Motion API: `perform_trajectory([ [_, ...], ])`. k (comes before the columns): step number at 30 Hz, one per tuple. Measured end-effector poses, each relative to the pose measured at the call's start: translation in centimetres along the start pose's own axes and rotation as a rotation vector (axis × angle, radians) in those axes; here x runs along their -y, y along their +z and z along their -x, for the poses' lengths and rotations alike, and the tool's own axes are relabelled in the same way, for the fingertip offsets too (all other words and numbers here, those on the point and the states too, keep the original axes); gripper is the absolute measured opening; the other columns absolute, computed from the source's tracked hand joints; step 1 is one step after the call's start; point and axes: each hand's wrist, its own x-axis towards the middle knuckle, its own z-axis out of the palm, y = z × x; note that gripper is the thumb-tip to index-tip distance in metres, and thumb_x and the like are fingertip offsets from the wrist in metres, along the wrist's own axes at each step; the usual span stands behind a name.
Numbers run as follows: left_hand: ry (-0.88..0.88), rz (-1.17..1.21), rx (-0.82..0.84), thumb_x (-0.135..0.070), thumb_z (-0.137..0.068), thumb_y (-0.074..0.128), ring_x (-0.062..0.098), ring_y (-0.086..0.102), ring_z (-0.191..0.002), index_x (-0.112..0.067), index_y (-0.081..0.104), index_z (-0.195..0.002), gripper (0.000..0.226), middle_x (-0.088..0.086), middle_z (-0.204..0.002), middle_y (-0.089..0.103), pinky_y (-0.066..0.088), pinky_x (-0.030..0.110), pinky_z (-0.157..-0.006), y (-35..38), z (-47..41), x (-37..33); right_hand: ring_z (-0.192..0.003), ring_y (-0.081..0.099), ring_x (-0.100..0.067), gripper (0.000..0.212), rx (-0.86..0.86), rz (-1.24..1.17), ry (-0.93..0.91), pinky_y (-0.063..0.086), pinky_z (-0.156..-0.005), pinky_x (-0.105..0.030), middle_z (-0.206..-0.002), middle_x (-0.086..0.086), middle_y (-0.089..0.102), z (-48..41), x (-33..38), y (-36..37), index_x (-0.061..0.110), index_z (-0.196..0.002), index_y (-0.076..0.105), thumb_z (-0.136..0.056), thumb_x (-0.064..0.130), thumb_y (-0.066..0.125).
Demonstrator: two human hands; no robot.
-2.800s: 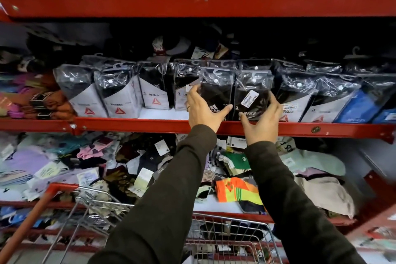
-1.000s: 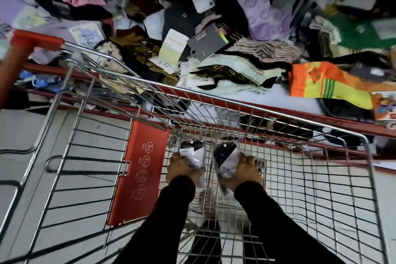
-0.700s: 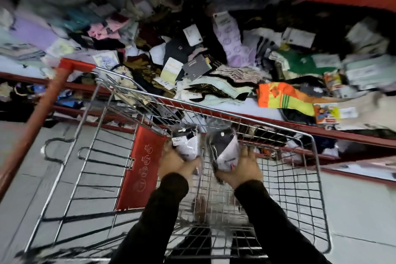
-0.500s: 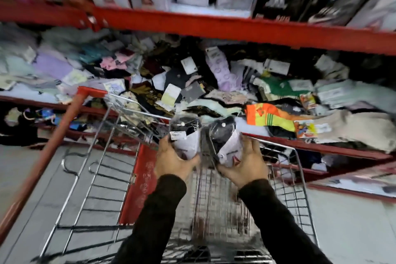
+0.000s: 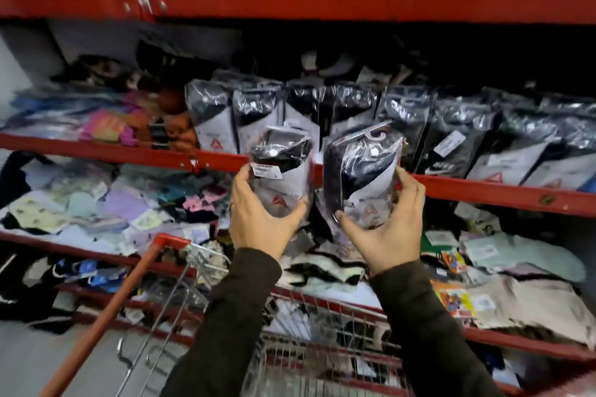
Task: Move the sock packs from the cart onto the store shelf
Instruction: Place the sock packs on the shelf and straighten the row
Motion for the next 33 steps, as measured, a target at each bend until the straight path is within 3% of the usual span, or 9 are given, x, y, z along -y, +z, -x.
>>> perform_trajectory([
  [4,0.086,0.2,-0.016,-0.034,-0.075,0.087,0.018,0.037,-0.142,-0.035,0.025,-0.143,0.092,0.005,-0.152,0.038,0.032,0.025,-0.117,1.5,-4.9,-1.8,-0.12,0.034,0.015,0.1,-0.1,-0.057,-0.034,0.023,-0.102,0.004,-0.13,0.015,0.032,-4.7,1.6,1.8,0.017,-0.142,0.034,-0.063,0.046,0.086],
  [9,0.081,0.247,-0.019,-0.02,-0.077,0.086,0.018,0.03,-0.142,-0.008,0.023,-0.149,0.097,0.015,-0.156,0.032,0.018,0.006,-0.111,4.9,-9.4,-2.5,-0.12,0.045,-0.006,0.098,-0.171,0.009,-0.014,0.036,-0.095,-0.01,-0.135,0.003,0.04,-8.9,1.0,4.6,0.019,-0.136,0.034,-0.061,0.045,0.09],
  [13,0.017,0.275,0.046,-0.018,-0.08,0.085,0.024,0.028,-0.148,-0.011,0.02,-0.152,0.097,0.013,-0.16,0.026,0.02,0.021,-0.116,7.4,-10.2,-1.4,-0.115,0.055,-0.018,0.097,-0.196,0.036,0.034,0.042,-0.087,-0.021,-0.136,-0.002,0.045,-9.7,-0.6,6.9,0.023,-0.133,0.03,-0.06,0.037,0.092],
  [16,-0.041,0.258,0.04,-0.02,-0.079,0.086,0.027,0.029,-0.147,-0.008,0.02,-0.152,0.099,0.015,-0.158,0.028,0.02,0.022,-0.116,8.5,-10.2,-0.3,-0.108,0.066,-0.029,0.102,-0.159,0.049,0.104,0.044,-0.085,-0.022,-0.137,-0.006,0.051,-9.5,-1.2,8.4,0.024,-0.133,0.028,-0.056,0.033,0.095],
  [21,-0.023,0.08,0.068,-0.035,-0.074,0.088,0.027,0.039,-0.142,-0.007,0.028,-0.15,0.101,0.012,-0.15,0.04,0.033,0.028,-0.117,8.7,-10.4,0.3,-0.105,0.068,-0.037,0.104,-0.116,0.134,0.262,0.054,-0.083,-0.038,-0.13,-0.014,0.059,-9.0,-1.8,9.1,0.02,-0.133,0.027,-0.056,0.041,0.094],
  [24,-0.026,-0.037,0.098,-0.048,-0.074,0.084,0.029,0.045,-0.139,-0.011,0.028,-0.151,0.102,0.011,-0.151,0.042,0.044,0.042,-0.113,8.7,-10.4,0.2,-0.106,0.067,-0.031,0.094,-0.076,0.174,0.248,0.053,-0.08,-0.036,-0.127,-0.008,0.059,-8.9,-2.0,9.0,0.02,-0.13,0.032,-0.062,0.045,0.091],
  [28,-0.025,-0.126,0.137,-0.056,-0.079,0.076,0.031,0.048,-0.138,-0.009,0.021,-0.155,0.104,0.014,-0.156,0.037,0.045,0.04,-0.111,8.7,-10.6,-0.1,-0.104,0.068,-0.029,0.063,-0.053,0.211,0.224,0.048,-0.074,-0.032,-0.126,-0.005,0.063,-9.4,-2.2,8.5,0.019,-0.132,0.038,-0.085,0.042,0.074],
  [30,-0.007,-0.126,0.181,-0.052,-0.085,0.072,0.03,0.043,-0.142,-0.01,0.017,-0.157,0.1,0.013,-0.16,0.032,0.041,0.039,-0.114,8.5,-10.7,0.0,-0.1,0.069,-0.03,0.05,-0.054,0.222,0.203,0.047,-0.073,-0.032,-0.12,-0.005,0.067,-9.6,-2.2,8.2,0.019,-0.13,0.041,-0.092,0.04,0.066],
  [33,0.033,-0.116,0.198,-0.034,-0.093,0.067,0.031,0.046,-0.14,-0.011,0.018,-0.157,0.084,0.012,-0.16,0.028,0.041,0.036,-0.113,7.8,-10.4,0.3,-0.099,0.07,-0.029,0.048,-0.01,0.202,0.22,0.054,-0.079,-0.038,-0.122,-0.003,0.068,-9.9,-2.0,7.4,0.021,-0.131,0.043,-0.092,0.039,0.065],
])
